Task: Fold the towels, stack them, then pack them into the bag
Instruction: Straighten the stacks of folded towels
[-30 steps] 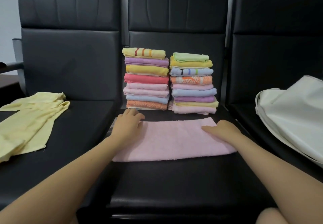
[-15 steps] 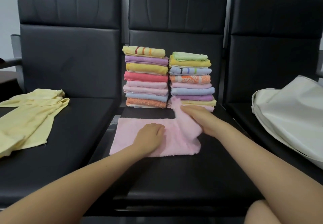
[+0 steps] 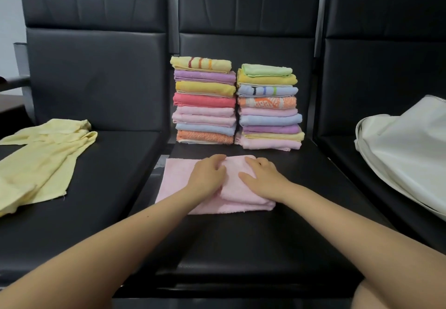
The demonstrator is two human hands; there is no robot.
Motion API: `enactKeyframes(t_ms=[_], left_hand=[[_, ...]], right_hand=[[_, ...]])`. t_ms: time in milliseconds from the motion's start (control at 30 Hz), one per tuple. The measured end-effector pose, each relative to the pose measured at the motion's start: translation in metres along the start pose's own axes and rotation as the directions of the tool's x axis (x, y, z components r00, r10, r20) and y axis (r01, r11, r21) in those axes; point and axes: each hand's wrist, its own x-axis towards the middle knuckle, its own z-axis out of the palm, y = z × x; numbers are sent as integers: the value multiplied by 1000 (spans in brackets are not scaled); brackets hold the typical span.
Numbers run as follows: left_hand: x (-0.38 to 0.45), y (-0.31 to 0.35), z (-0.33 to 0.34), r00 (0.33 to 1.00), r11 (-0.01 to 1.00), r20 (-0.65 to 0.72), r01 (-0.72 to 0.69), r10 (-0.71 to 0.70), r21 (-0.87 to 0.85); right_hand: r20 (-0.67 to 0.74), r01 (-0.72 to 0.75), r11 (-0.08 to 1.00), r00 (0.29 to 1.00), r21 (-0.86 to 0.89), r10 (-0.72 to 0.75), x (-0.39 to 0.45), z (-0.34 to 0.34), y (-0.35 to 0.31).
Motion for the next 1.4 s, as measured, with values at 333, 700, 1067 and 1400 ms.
enactKeyframes(t_ms=[333,700,1067,1400], left_hand=[[-6,-14,13,989,837,145,-104,30,537],[2,-2,-34,971,900,-9,217,-238,-379],[-3,-6,-46,883,613,244,457,-401,-644],[-4,-48,-66,969,970,-94,235,-229,59]], right_hand=[[-89,-82,982,991,169,98,-1,3,-4],[140,-292,592,947,751,289,-7,-41,-18],[31,-8,689,999,725,-21,-8,-12,-45],[6,-115,978,993,176,116,6,25,-63]])
